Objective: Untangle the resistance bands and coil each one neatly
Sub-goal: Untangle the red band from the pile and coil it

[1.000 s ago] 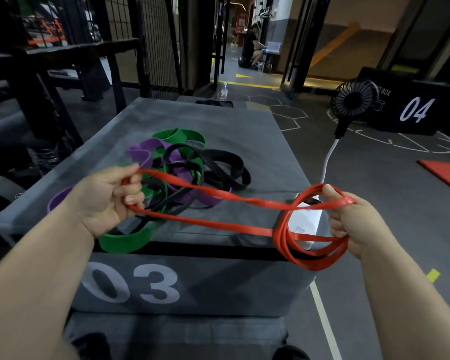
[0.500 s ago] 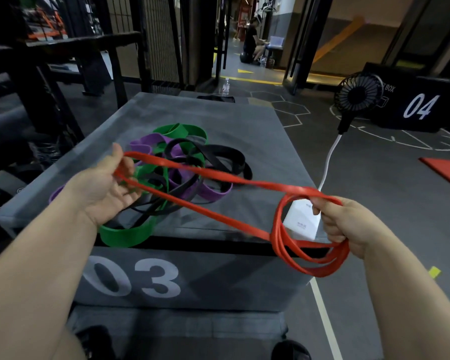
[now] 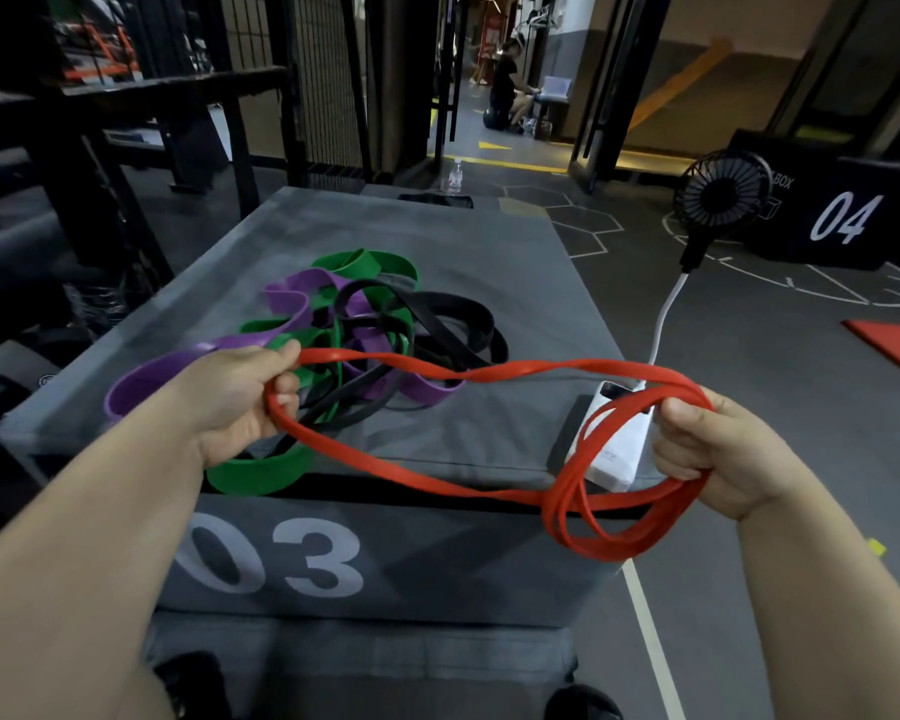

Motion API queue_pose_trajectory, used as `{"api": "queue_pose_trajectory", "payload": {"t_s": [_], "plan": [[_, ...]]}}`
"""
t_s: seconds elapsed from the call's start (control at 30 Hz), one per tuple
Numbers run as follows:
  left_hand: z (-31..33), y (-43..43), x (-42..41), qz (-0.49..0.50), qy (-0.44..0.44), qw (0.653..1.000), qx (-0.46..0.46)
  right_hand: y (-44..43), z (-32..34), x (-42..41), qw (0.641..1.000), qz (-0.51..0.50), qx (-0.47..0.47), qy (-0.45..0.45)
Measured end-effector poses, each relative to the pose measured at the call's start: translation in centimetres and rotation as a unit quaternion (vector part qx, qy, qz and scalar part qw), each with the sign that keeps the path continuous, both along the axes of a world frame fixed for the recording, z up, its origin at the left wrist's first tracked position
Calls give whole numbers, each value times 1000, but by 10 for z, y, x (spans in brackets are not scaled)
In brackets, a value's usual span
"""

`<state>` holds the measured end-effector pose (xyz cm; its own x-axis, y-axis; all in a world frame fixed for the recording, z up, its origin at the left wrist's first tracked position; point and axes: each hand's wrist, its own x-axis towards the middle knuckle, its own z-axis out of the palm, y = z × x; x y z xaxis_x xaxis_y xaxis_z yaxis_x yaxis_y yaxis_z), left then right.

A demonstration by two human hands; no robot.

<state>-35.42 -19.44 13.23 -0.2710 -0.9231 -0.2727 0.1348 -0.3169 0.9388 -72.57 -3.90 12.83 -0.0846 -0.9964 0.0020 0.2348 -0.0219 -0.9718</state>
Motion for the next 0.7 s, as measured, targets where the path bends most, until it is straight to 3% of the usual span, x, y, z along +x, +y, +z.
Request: {"api": "queue_pose_trajectory", "payload": {"t_s": [0.17,0.5,0.6,0.7], "plan": [[2,2,-2,9,-47,998,-40,0,3,-2,997,-13,-72,-38],[4,1,3,-10,143,987,65,1,2,-6,994,-15,-88,-68],[3,0,8,-64,138,987,49,1,2,-5,996,-47,-74,-34],[0,-1,6,-56,118,991,20,0,3,-4,993,-74,-85,-24]]}}
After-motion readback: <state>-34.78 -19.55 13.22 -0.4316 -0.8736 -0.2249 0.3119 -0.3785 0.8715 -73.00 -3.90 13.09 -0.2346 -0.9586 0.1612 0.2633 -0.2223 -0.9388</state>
